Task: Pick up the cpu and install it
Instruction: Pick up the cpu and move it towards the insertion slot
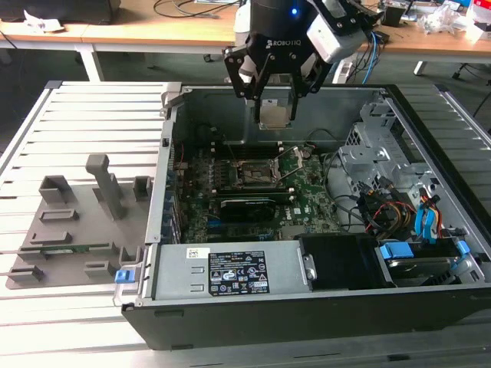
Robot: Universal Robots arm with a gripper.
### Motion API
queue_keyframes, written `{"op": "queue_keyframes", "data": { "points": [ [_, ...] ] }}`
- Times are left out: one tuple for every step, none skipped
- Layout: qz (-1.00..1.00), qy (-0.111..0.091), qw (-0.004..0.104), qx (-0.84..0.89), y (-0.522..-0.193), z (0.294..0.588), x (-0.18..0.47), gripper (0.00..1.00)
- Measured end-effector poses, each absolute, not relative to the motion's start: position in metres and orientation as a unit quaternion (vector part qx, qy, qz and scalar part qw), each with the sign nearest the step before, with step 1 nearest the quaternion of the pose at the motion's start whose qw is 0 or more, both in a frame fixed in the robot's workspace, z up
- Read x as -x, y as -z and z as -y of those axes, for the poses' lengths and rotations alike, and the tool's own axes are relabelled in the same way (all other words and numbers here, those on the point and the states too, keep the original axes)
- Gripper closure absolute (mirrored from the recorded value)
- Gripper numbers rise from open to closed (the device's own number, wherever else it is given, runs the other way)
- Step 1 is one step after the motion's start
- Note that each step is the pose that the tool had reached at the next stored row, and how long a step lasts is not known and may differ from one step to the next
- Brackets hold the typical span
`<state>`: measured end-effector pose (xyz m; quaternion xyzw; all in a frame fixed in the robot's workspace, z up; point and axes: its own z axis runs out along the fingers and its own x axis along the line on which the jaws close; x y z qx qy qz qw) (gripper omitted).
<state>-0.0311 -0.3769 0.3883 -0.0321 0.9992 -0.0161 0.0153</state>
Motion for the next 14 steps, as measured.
{"op": "queue_keyframes", "data": {
  "points": [
    [-0.999,0.016,0.015,0.032,-0.387,0.377,0.031,0.46],
    [-0.999,0.016,0.015,0.032,-0.386,0.377,0.031,0.46],
    [-0.999,0.016,0.015,0.032,-0.386,0.377,0.031,0.46],
    [-0.999,0.016,0.015,0.032,-0.383,0.377,0.031,0.46],
    [-0.999,0.017,0.015,0.032,-0.379,0.377,0.030,0.46],
    [-0.999,0.017,0.015,0.032,-0.375,0.376,0.030,0.46],
    [-0.999,0.017,0.015,0.032,-0.374,0.376,0.030,0.46],
    [-0.999,0.017,0.015,0.032,-0.372,0.376,0.030,0.46],
    [-0.999,0.017,0.015,0.032,-0.371,0.375,0.030,0.46],
    [-0.999,0.017,0.015,0.032,-0.370,0.375,0.030,0.46],
    [-0.999,0.017,0.015,0.032,-0.370,0.375,0.030,0.46],
    [-0.999,0.017,0.015,0.032,-0.369,0.374,0.030,0.46],
    [-0.999,0.017,0.015,0.032,-0.369,0.373,0.030,0.46],
    [-0.999,0.017,0.015,0.032,-0.368,0.370,0.030,0.46]
  ]
}}
